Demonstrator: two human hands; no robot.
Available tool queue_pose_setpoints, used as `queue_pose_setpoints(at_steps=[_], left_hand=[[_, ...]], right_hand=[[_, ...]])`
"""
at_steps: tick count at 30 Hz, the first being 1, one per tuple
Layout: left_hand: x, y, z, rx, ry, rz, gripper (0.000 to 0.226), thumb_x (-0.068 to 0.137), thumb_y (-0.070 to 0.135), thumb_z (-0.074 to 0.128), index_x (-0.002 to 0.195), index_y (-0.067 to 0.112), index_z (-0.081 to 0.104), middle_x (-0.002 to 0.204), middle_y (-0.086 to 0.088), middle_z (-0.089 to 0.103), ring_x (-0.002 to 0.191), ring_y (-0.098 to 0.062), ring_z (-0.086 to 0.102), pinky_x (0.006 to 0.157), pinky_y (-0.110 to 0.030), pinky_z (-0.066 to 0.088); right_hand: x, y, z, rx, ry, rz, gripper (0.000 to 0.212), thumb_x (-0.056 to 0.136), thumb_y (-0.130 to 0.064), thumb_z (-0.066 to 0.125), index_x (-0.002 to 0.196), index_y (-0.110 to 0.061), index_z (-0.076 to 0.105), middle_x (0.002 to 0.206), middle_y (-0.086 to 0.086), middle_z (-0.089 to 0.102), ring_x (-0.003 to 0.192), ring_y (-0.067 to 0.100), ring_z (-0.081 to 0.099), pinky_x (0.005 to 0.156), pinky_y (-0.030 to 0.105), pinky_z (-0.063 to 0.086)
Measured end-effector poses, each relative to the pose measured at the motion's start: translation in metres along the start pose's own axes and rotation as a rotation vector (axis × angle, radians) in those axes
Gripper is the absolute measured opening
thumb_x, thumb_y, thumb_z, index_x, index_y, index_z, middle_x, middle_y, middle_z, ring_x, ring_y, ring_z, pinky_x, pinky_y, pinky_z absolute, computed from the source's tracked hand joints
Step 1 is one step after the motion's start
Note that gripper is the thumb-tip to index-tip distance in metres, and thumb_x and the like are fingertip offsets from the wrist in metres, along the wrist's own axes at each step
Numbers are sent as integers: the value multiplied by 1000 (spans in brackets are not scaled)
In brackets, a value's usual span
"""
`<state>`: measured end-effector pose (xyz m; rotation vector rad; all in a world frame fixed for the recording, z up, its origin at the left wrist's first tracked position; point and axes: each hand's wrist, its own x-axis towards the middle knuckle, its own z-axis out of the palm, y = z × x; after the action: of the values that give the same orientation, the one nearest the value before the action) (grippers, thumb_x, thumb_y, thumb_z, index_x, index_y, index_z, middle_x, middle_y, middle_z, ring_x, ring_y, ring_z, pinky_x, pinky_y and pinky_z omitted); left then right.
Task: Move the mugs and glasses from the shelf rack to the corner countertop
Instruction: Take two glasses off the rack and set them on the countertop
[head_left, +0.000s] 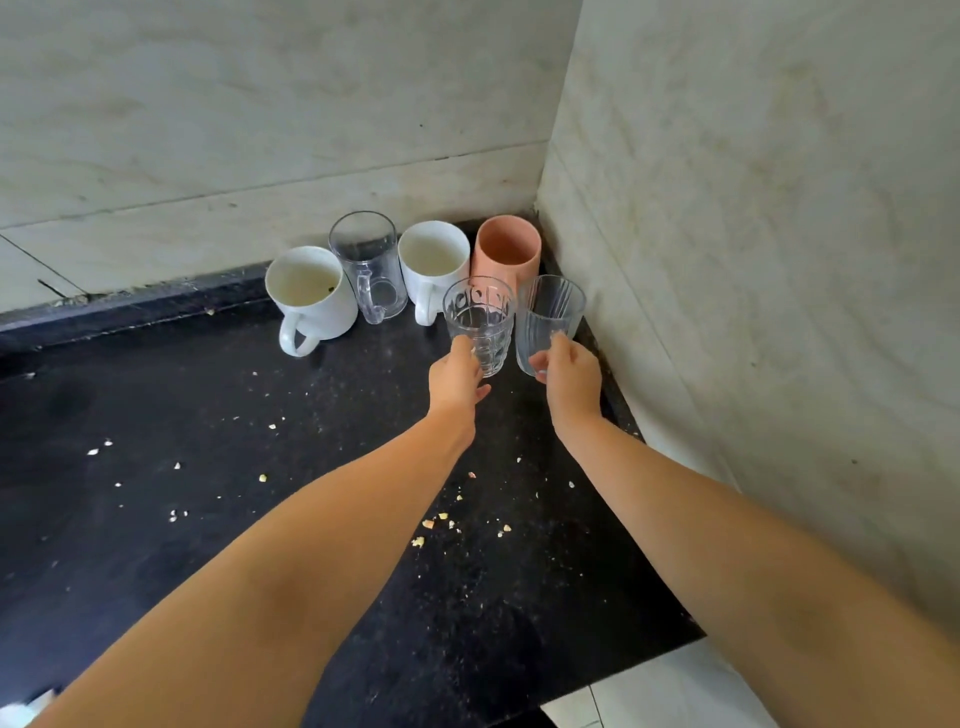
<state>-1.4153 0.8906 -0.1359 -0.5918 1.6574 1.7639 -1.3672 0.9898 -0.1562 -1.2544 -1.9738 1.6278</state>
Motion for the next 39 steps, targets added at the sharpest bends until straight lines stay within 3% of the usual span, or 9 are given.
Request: queue_pose_setpoints(at_steps=[3,6,9,13,18,21,25,30,39], left_hand=[[10,-3,0,-16,4,14,33,91,28,43,83,4,65,63,-6,52,65,-17,51,78,-29,47],[16,-7,-1,-28,-6,-9,55,92,29,42,131,-10,44,114,-32,61,109,-39,59,83,-31,46],[24,-9,-2,-11,8,14,51,92,30,42,120,-11,54,71,-10,54,67,-16,53,80,-29,48],[29,-9,1,11,-8,4,28,90,28,43,66,19,53,52,6,44,59,-10,43,81,-30,49],[31,-6,1,46,-16,8,26,90,28,42,68,17,51,63,3,45,67,-11,46,89,-33,47],[29,-3,-2,124,-27,21,24,91,29,42,75,18,56,80,-1,54,82,-13,52,93,-35,46],[20,1,-13,242,-20,62,17,89,28,43,76,20,52,85,-1,52,85,-17,46,69,-28,39],[8,3,-34,421,59,204,23,88,25,43,102,13,57,102,-9,57,84,-18,48,67,-31,41],[-20,6,-70,970,101,643,29,89,23,49,114,13,56,125,-9,52,119,-27,43,94,-43,45]], right_hand=[[5,4,2,11,11,-16,43,100,-26,36,63,-21,57,69,-6,59,71,7,56,71,23,43],[9,5,3,13,18,-30,43,99,-24,35,62,-22,56,70,-5,59,72,8,57,70,23,42],[12,6,5,4,13,-32,41,98,-22,35,64,-21,57,78,1,63,79,13,59,74,24,43],[14,11,2,-66,-41,-48,37,98,-19,34,79,-10,65,85,4,62,78,10,56,72,24,43],[13,10,2,-166,-72,-58,41,99,-18,31,92,0,67,84,2,59,67,1,49,61,12,36],[12,4,0,-208,-77,-45,39,99,-19,32,85,-2,63,82,5,59,65,6,49,63,26,39],[9,-1,-7,-242,-70,-15,37,100,-24,34,92,3,59,89,23,57,81,35,53,70,40,45],[1,-1,-13,-281,2,-63,27,98,-25,42,109,-4,54,110,16,59,92,23,55,74,30,46],[-54,-14,-7,-627,86,-486,42,93,-22,52,131,-7,45,136,15,47,126,29,45,97,36,45]])
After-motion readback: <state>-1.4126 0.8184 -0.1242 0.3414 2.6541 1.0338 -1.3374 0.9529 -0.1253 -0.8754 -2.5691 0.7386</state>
